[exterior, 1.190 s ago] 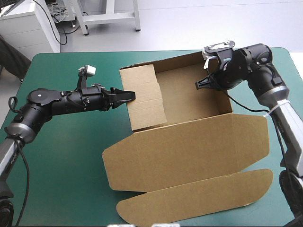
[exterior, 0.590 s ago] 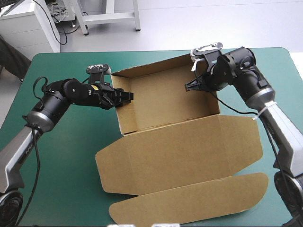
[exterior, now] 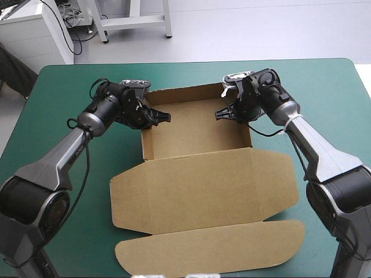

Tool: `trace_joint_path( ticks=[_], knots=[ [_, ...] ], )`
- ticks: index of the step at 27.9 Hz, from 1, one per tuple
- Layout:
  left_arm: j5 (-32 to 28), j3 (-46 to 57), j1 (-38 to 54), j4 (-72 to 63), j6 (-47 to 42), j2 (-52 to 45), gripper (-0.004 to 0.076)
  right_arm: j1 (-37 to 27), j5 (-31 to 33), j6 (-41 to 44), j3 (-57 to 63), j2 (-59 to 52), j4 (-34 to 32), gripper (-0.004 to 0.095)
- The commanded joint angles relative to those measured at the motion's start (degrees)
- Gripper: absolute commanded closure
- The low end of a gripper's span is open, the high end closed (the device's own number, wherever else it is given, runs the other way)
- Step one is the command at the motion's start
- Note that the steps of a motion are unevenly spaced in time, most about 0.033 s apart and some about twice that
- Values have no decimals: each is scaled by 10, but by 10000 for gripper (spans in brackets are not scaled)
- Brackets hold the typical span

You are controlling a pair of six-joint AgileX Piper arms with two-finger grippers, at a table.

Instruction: Fold the box

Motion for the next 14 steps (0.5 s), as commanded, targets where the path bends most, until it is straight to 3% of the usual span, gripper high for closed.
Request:
trace_joint_path(
  ticks=[1,14],
  knots=[
    [-57,-34,-19,-64,18,3,731,10,-73,-24,-19,-7,80,923],
    [-88,-35,-19,-63,23,84,731,-44,-103,-53,-20,60,86,923]
  ],
)
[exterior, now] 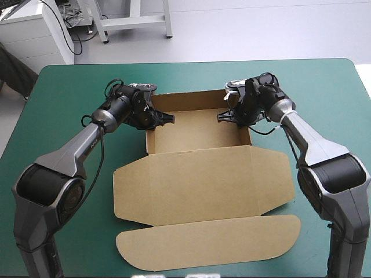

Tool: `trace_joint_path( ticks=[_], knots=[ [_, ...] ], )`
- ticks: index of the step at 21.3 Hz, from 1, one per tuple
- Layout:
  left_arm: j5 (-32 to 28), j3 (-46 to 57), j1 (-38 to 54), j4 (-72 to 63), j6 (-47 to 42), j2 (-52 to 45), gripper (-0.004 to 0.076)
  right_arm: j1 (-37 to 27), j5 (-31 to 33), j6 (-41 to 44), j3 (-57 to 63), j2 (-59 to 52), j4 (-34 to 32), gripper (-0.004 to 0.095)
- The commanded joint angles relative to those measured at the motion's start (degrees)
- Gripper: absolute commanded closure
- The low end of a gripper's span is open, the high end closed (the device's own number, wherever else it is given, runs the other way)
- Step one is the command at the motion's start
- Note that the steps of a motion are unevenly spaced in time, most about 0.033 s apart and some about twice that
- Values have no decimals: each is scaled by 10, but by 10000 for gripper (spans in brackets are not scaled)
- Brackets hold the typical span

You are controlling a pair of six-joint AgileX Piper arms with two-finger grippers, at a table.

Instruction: Fold the box

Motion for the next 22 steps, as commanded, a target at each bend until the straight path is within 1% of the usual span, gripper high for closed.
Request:
trace_joint_path(
  ticks=[1,4,6,7,9,10,11,12,13,14,17,20,21,22],
  knots=[
    [-66,-8,-19,-71,29,10,731,-1,-79,-27,-14,-15,33,923],
    [-72,-9,-19,-69,30,15,730,-1,-99,-30,-14,-15,33,923],
    [-74,-9,-19,-73,56,15,710,-1,-100,-31,-14,-15,33,922],
    [-72,-9,-19,-84,59,15,673,-1,-91,-47,-14,-15,33,921],
    [-65,-10,-19,-90,60,15,566,-1,-65,-72,-15,-15,33,896],
    [-58,-10,-19,-90,60,15,468,-1,-51,-72,-15,-15,33,832],
    [-55,-10,-19,-90,60,15,402,-1,-46,-72,-15,-15,33,792],
    [-50,-10,-19,-90,60,15,325,-1,-32,-85,-17,-15,33,707],
    [-46,-10,-19,-90,60,15,287,-1,-20,-89,-20,-15,34,656],
    [-40,-10,-19,-93,60,15,270,-1,1,-94,-31,-15,32,564],
    [-27,-11,-17,-99,60,15,270,-4,32,-94,-56,-15,30,453],
    [4,-22,-13,-103,60,15,270,-10,71,-96,-89,-15,30,427],
    [31,-34,-9,-103,60,15,270,-14,100,-96,-109,-15,30,427],
    [41,-44,-8,-103,60,15,270,-18,111,-96,-120,-15,30,427]
  ],
)
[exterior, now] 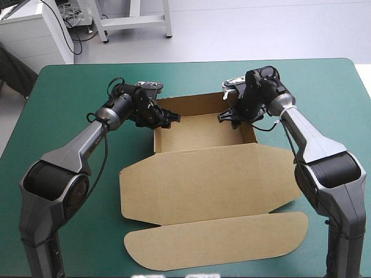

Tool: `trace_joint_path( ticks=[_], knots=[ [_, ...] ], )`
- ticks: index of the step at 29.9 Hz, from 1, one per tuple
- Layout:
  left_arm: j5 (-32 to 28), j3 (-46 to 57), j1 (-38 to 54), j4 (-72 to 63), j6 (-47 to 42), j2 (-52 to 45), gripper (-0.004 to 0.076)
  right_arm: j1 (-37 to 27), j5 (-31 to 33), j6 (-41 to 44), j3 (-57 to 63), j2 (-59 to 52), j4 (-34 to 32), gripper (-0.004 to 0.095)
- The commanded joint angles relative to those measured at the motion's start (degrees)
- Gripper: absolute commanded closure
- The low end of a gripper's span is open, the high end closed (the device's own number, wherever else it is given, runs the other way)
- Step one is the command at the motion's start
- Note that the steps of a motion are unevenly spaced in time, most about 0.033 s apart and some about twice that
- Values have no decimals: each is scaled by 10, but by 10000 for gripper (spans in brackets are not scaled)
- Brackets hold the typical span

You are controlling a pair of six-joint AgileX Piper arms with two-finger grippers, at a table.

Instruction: Fold the box

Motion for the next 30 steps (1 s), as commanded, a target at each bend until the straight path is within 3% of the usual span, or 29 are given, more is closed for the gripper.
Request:
trace_joint_path(
  ticks=[1,10,30],
  knots=[
    [67,-29,-11,-50,-8,-10,270,-9,28,-7,-53,-37,14,427],
    [134,-106,-11,-47,-8,-10,270,-14,28,-7,-77,-38,16,427],
    [212,-178,-11,14,-8,-11,270,-14,28,-32,-77,-55,-5,427]
  ],
)
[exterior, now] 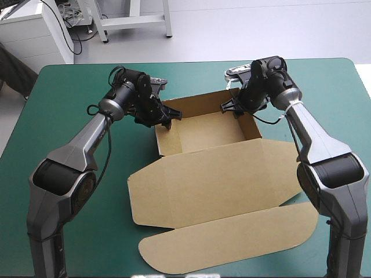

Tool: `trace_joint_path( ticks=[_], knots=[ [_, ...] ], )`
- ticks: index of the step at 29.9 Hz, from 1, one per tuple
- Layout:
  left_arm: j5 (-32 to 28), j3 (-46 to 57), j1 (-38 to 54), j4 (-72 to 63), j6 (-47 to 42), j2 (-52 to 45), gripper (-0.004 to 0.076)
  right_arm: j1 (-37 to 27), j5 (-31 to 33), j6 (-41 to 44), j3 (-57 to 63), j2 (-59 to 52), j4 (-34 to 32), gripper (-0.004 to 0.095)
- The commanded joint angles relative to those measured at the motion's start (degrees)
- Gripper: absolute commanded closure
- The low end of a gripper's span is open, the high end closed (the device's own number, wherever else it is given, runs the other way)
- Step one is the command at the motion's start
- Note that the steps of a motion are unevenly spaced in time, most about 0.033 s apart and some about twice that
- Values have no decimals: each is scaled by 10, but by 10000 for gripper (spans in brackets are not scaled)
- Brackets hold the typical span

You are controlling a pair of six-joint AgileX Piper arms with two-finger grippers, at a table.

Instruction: Fold the box

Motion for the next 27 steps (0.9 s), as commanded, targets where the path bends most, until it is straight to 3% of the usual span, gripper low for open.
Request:
trace_joint_path(
  ticks=[1,7,16,19,24,27],
  knots=[
    [34,-53,-5,0,-7,-37,270,-2,9,-5,-20,-55,-6,427],
    [34,-110,-5,-23,-7,-49,271,-2,9,-5,-20,-83,-15,427],
    [34,-112,-5,16,28,-158,289,-2,9,-1,-20,-159,-38,427],
    [34,-112,-5,19,51,-212,375,-2,9,0,-20,-178,-39,427],
    [34,-112,-5,22,140,-308,695,-2,9,1,-20,-194,-42,427],
    [34,-101,-5,22,180,-366,731,-2,9,1,-20,-195,-42,427]
  ],
)
